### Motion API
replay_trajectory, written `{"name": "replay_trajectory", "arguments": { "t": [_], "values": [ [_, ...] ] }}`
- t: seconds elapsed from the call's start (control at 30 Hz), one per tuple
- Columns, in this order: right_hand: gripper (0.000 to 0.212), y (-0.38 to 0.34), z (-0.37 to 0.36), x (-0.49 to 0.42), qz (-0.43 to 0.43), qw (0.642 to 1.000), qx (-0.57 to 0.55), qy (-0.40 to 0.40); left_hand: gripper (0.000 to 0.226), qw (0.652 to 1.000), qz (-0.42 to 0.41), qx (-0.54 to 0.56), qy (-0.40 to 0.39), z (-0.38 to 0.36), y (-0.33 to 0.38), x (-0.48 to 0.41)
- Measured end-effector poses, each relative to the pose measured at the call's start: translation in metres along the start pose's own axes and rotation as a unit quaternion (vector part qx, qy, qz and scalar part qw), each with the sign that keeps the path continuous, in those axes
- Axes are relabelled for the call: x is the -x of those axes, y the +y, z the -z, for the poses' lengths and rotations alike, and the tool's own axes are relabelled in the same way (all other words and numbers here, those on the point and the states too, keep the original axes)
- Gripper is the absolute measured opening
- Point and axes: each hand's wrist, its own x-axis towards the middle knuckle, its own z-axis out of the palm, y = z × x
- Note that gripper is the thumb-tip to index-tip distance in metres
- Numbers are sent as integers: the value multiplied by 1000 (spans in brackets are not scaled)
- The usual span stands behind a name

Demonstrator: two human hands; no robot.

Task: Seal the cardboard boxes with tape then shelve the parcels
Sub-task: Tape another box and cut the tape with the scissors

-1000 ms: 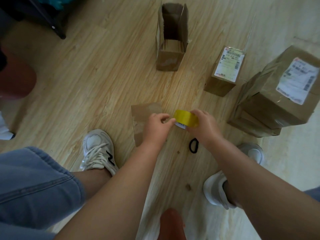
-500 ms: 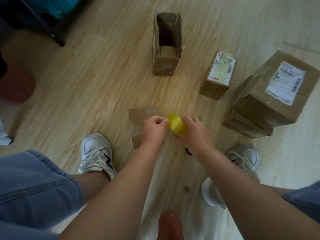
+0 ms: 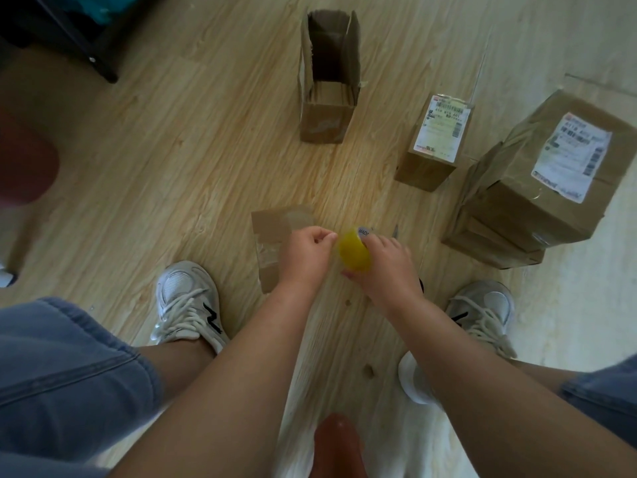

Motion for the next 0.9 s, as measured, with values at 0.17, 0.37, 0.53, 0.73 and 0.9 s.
{"name": "replay_trajectory", "arguments": {
  "t": [0.17, 0.37, 0.53, 0.73, 0.9],
  "values": [
    [36, 6, -4, 8, 11, 998, -41, -44, 16, 997, -40, -64, 18, 4, -6, -8],
    [16, 15, -4, 2, 7, 999, 29, -13, 57, 980, -73, -183, 39, 4, -9, 5],
    [22, 47, -10, -1, -44, 995, 62, -62, 43, 960, -85, -237, 119, 22, -27, 2],
    [35, 51, -14, 0, -105, 988, 70, -91, 68, 980, 117, -107, 123, 39, -45, 1],
    [20, 9, -1, -3, -104, 994, 0, -16, 48, 973, 210, 99, 19, 46, -54, -3]
  ]
}}
